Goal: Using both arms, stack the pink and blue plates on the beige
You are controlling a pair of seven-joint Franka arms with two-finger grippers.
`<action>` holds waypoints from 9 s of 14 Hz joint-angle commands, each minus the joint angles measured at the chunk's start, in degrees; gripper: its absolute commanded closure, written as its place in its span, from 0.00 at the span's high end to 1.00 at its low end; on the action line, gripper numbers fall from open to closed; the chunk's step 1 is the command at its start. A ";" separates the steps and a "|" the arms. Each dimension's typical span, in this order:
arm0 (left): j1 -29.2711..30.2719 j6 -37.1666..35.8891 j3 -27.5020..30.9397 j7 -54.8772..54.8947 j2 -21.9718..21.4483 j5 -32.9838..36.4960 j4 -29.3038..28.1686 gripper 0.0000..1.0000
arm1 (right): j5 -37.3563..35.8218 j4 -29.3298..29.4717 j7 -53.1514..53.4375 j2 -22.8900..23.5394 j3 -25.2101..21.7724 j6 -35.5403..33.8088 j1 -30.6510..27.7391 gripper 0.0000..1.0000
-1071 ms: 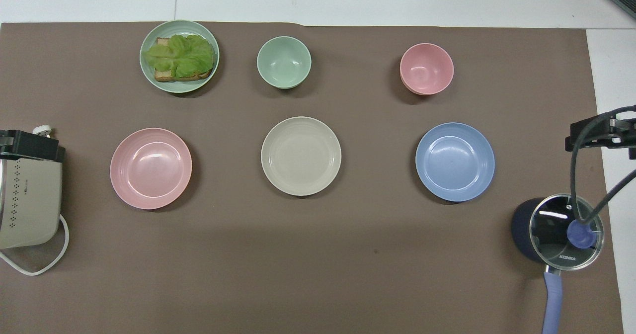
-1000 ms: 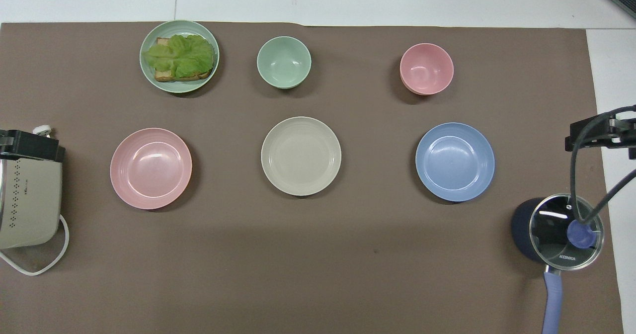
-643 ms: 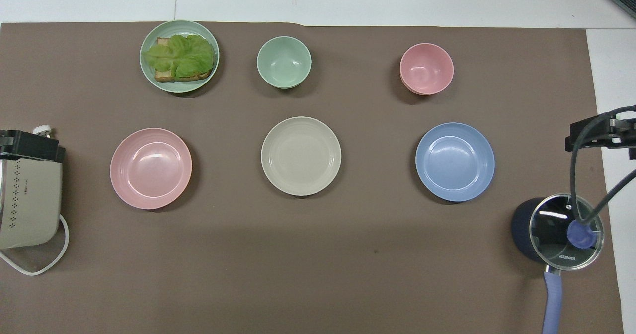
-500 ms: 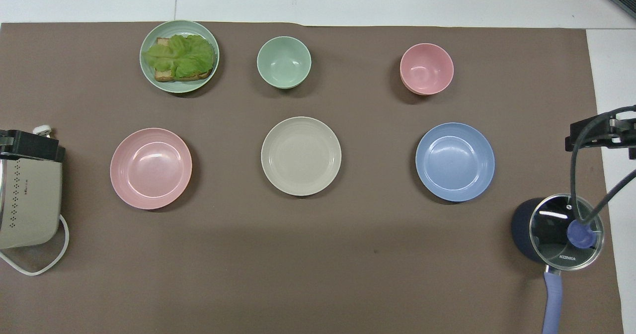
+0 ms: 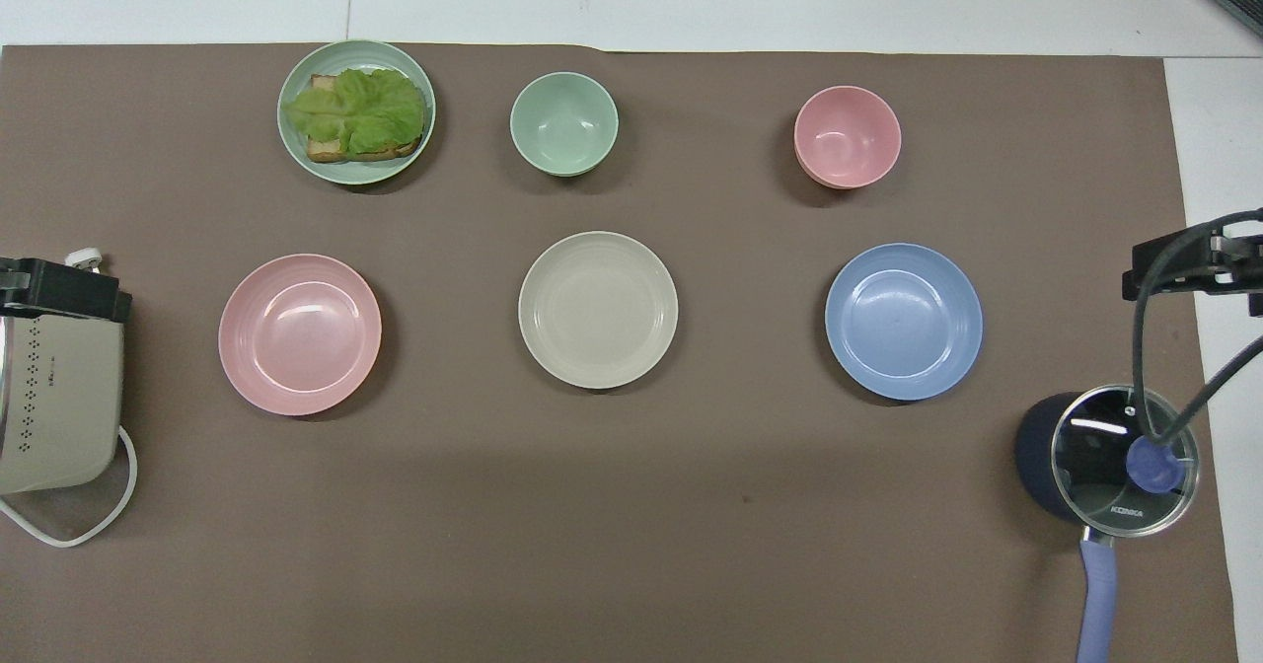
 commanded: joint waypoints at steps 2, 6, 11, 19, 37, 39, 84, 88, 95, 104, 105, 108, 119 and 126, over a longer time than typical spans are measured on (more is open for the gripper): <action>0.50 1.85 -0.12 0.03 -1.13 -0.51 -3.15 1.00 | -0.18 0.21 0.36 -0.31 0.36 -0.21 -0.49 1.00; 0.68 6.58 -0.03 -0.23 -0.52 -0.51 -6.48 1.00 | -0.18 0.21 0.36 -0.31 0.36 -0.21 -0.49 1.00; 1.55 15.55 -0.03 -0.06 0.70 -0.51 -13.43 1.00 | -0.18 0.21 0.36 -0.31 0.27 -0.21 -0.49 1.00; 5.95 28.74 0.06 -0.06 8.52 -0.51 -20.90 1.00 | -0.18 0.21 0.36 -0.31 0.36 -0.21 -0.49 1.00; 7.45 50.81 0.15 0.38 14.77 0.01 -34.44 0.62 | -0.18 0.21 0.36 -0.31 0.27 -0.21 -0.49 1.00; 7.18 50.46 0.23 0.03 14.86 -0.07 -34.18 0.39 | -0.18 0.21 0.36 -0.31 0.27 -0.21 -0.49 1.00; -20.77 50.81 -0.82 -49.81 18.64 -6.84 -24.25 0.03 | -0.18 0.21 0.27 -0.31 0.09 -0.21 -0.58 1.00; -20.59 50.63 -0.73 -49.27 18.55 -6.84 -24.33 0.82 | -0.19 0.21 0.27 -0.31 0.09 -0.21 -0.58 1.00; -18.14 47.74 -0.29 -49.36 18.12 -6.14 -22.23 1.00 | -0.27 0.12 0.27 -0.31 0.01 -0.30 -0.67 1.00; -16.38 46.42 -0.21 -47.61 18.29 -5.79 -21.08 1.00 | -0.18 0.13 0.36 -0.31 0.01 -0.30 -0.58 1.00; -16.03 46.06 -0.12 -47.26 18.12 -3.61 -20.82 1.00 | -0.18 0.12 0.19 -0.31 0.09 -0.21 -0.67 1.00; -12.17 40.11 -0.12 -37.55 14.53 0.89 -20.47 1.00 | -0.18 -2.32 0.01 -1.36 -0.17 3.19 -0.84 1.00; -3.10 16.63 1.55 -8.94 4.42 1.25 -13.52 1.00 | -0.27 -22.62 -0.17 -1.99 -0.43 25.08 -2.77 1.00; -0.64 9.16 1.90 -6.39 -2.45 0.72 -11.69 1.00 | -0.36 -33.25 -3.24 5.05 -0.43 40.45 -5.33 1.00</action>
